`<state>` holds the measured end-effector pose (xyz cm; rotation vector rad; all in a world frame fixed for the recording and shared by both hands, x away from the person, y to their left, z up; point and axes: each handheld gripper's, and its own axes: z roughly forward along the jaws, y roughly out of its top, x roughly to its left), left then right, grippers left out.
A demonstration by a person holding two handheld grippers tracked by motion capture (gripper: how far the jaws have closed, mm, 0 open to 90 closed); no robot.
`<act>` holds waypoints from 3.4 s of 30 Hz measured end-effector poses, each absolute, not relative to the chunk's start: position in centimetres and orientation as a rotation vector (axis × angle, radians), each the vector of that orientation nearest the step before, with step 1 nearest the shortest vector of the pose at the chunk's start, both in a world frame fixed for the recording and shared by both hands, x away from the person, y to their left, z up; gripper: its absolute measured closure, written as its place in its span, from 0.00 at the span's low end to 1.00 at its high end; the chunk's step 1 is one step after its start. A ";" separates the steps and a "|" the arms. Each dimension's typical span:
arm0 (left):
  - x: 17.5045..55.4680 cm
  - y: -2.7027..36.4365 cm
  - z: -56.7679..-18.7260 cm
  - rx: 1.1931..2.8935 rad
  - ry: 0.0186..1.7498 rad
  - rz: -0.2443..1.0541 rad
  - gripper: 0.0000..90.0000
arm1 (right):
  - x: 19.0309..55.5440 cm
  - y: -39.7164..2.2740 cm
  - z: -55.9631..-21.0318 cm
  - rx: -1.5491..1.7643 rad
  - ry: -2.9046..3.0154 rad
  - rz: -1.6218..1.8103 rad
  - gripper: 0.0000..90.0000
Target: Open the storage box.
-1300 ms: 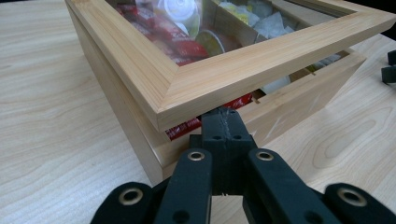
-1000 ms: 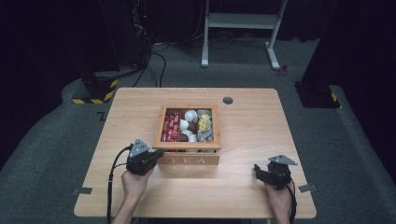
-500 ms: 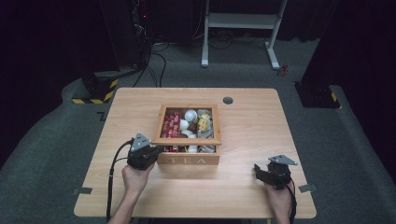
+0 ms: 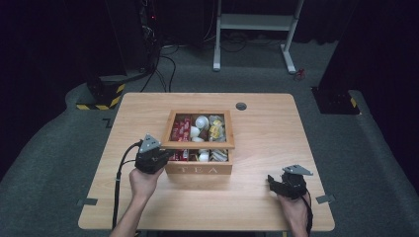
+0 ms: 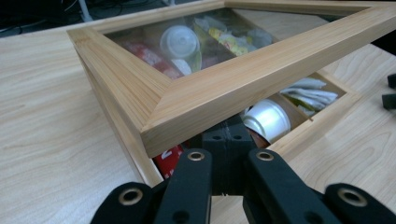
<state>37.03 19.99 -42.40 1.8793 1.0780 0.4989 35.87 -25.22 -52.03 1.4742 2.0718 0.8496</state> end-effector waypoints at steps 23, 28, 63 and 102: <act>38.6 20.4 -40.2 1.869 1.055 0.493 0.97 | 35.7 -17.9 -47.1 1.131 2.174 1.313 0.61; 39.0 20.5 -39.5 1.869 1.050 0.501 0.97 | 36.6 -15.4 -46.3 1.054 2.233 1.340 0.61; 41.2 20.6 -37.2 1.835 1.032 0.478 0.91 | 41.8 -2.8 -45.0 0.919 2.393 1.226 0.51; 41.5 20.7 -37.3 1.820 1.012 0.468 0.91 | 43.7 -0.1 -46.0 0.915 2.430 1.026 0.44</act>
